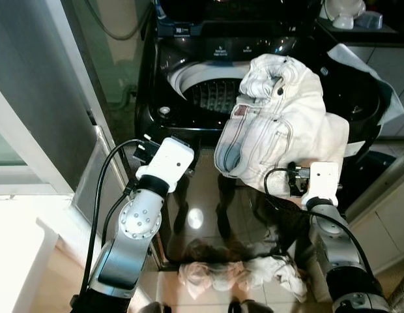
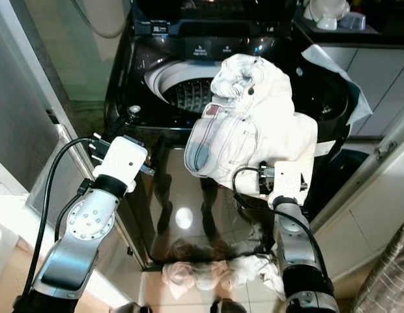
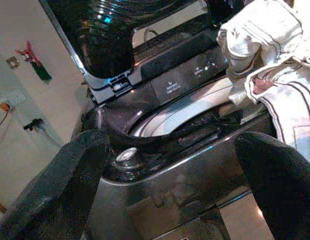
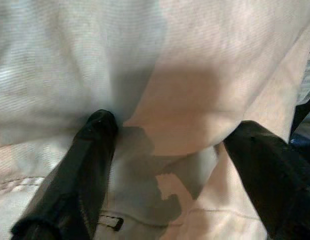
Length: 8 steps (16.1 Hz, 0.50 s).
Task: Clothes washing
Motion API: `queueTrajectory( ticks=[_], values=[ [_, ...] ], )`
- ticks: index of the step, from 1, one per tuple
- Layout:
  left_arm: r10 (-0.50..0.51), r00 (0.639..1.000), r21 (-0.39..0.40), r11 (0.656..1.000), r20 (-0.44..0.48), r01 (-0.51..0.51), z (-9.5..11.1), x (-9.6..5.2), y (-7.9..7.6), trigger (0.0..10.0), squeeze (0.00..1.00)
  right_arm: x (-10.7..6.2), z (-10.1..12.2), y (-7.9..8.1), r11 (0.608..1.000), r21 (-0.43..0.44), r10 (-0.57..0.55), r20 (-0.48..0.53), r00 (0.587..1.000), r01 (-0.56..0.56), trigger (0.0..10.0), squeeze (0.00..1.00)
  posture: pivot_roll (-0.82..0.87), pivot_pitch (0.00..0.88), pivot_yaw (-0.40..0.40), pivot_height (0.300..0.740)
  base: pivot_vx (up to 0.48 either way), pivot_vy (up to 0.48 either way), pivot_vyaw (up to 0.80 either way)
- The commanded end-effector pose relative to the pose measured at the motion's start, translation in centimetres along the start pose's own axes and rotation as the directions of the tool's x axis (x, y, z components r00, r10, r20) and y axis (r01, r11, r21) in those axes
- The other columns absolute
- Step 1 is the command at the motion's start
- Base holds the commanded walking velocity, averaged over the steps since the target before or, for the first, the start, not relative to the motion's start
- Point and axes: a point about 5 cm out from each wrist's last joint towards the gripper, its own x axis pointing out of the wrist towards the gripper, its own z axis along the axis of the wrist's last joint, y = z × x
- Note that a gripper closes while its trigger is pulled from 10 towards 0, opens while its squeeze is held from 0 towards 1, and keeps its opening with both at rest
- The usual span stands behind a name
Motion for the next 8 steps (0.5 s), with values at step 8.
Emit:
queueTrajectory(
  ticks=[8],
  values=[
    [-0.003, 1.000, -0.008, 1.000, 0.011, 0.003, 0.4, 0.6, -0.3, 10.0, 0.00, 2.6, 2.9, 2.0, 0.996, 0.033, 0.080, 0.059, 0.995, -0.082, 0.0, 0.00, -0.01, 0.088, 0.019, 0.740, 0.000, 0.000, 0.00]
  ],
)
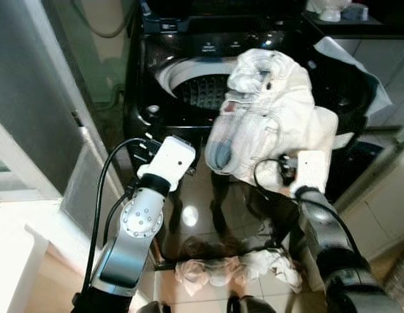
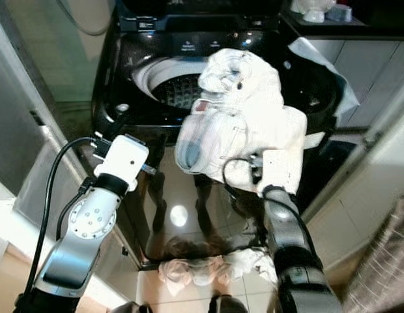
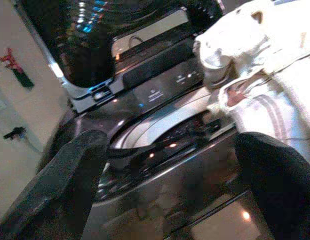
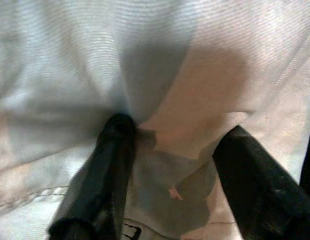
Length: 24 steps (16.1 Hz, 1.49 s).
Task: Clothes washing
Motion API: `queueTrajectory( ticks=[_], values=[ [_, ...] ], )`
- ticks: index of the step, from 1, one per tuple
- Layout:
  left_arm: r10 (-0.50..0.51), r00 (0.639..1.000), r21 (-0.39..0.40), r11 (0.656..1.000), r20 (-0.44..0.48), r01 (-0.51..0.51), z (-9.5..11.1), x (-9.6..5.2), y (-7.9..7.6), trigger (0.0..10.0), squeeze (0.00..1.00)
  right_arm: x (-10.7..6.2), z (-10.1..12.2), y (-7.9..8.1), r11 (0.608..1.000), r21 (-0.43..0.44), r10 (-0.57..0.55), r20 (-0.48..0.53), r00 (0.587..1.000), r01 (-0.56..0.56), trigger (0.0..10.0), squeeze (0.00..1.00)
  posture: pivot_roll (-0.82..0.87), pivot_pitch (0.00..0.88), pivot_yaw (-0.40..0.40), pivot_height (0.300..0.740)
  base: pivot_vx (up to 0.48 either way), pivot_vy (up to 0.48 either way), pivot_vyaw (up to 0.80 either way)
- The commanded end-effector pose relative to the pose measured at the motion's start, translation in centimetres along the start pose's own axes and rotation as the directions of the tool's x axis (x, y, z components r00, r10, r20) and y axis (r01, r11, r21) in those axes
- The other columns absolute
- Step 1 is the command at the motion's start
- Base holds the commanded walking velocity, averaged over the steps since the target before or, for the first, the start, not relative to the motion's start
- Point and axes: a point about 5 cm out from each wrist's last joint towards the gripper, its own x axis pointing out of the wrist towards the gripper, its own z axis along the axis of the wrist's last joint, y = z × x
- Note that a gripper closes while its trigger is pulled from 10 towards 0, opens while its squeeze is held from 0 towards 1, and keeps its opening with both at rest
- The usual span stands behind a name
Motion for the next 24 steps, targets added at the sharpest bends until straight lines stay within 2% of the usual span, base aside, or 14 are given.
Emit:
queueTrajectory(
  ticks=[1, 4, 5, 9, 10, 13, 14, 17, 18, 20, 21, 24],
  values=[
    [-0.002, 1.000, 0.003, 1.000, 0.002, 0.002, 0.1, 0.2, -0.2, 10.0, 0.00, 1.2, 2.6, 0.4, 1.000, 0.028, 0.012, 0.080, 0.997, -0.014, 0.0, 0.00, -0.01, 0.086, 0.016, 0.740, 0.000, 0.000, 0.00],
    [0.003, 1.000, 0.001, 1.000, 0.003, -0.003, 0.1, 0.3, -0.1, 10.0, 0.00, 1.9, 4.7, 0.9, 0.998, 0.051, 0.033, 0.144, 0.989, -0.040, 0.0, 0.00, -0.01, 0.079, 0.007, 0.740, 0.000, 0.000, 0.00],
    [0.008, 1.000, -0.002, 1.000, 0.006, -0.008, 0.2, 0.3, -0.2, 10.0, 0.00, 2.2, 6.9, 1.3, 0.996, 0.058, 0.048, 0.219, 0.975, -0.063, 0.0, 0.00, -0.01, 0.070, -0.002, 0.740, 0.000, 0.000, 0.00],
    [0.018, 1.000, -0.008, 1.000, 0.013, -0.018, 0.2, 0.5, -0.2, 10.0, 0.00, 2.4, 11.7, 1.9, 0.991, 0.052, 0.096, 0.365, 0.926, -0.123, 0.0, 0.00, -0.01, 0.048, -0.021, 0.740, 0.000, 0.000, 0.00],
    [0.024, 1.000, -0.011, 1.000, 0.016, -0.024, 0.2, 0.6, -0.3, 10.0, 0.00, 3.0, 14.0, 1.9, 0.990, 0.043, 0.103, 0.411, 0.906, -0.131, 0.0, 0.00, 0.00, 0.034, -0.028, 0.740, 0.000, 0.000, 0.00],
    [0.029, 0.999, -0.015, 0.999, 0.022, -0.029, 0.2, 0.8, -0.3, 10.0, 0.00, 4.3, 17.7, 1.7, 0.992, 0.017, 0.106, 0.452, 0.885, -0.128, 0.0, 0.00, 0.00, 0.025, -0.026, 0.740, 0.000, 0.000, 0.00],
    [0.029, 0.999, -0.013, 0.999, 0.025, -0.029, 0.3, 0.9, -0.3, 10.0, 0.00, 4.9, 19.8, 1.8, 0.994, -0.014, 0.103, 0.458, 0.883, -0.109, 0.0, 0.00, 0.00, 0.024, -0.027, 0.740, 0.000, 0.000, 0.00],
    [0.047, 0.999, -0.007, 0.999, 0.022, -0.047, 0.3, 0.8, -0.2, 10.0, 0.00, 5.4, 22.8, 2.0, 0.996, -0.024, 0.092, 0.457, 0.885, -0.091, 0.0, 0.00, 0.03, 0.031, -0.041, 0.740, 0.000, 0.000, 0.00],
    [0.058, 0.998, -0.006, 0.998, 0.015, -0.058, 0.2, 0.6, -0.1, 10.0, 0.00, 5.3, 22.8, 2.3, 0.995, -0.028, 0.094, 0.471, 0.877, -0.091, 10.0, 0.00, 0.03, 0.036, -0.048, 0.740, 0.000, 0.000, 0.00],
    [0.063, 0.998, -0.006, 0.998, 0.012, -0.063, 0.1, 0.5, 0.0, 10.0, 0.00, 5.2, 22.4, 2.6, 0.995, -0.054, 0.102, 0.490, 0.866, -0.086, 10.0, 0.00, 0.03, 0.041, -0.050, 0.740, 0.000, 0.000, 0.00],
    [0.068, 0.998, -0.006, 0.998, 0.010, -0.068, 0.1, 0.4, 0.0, 10.0, 0.00, 4.9, 21.7, 3.0, 0.992, -0.096, 0.122, 0.514, 0.849, -0.084, 10.0, 0.00, 0.03, 0.043, -0.051, 0.740, 0.000, 0.000, 0.00],
    [0.065, 0.998, -0.003, 0.998, 0.011, -0.065, 0.1, 0.7, -0.1, 10.0, 0.00, 4.8, 18.6, 2.7, 0.991, -0.091, 0.130, 0.467, 0.875, -0.098, 10.0, 0.00, 0.01, 0.043, -0.046, 0.740, 0.000, 0.000, 0.00]
  ],
)
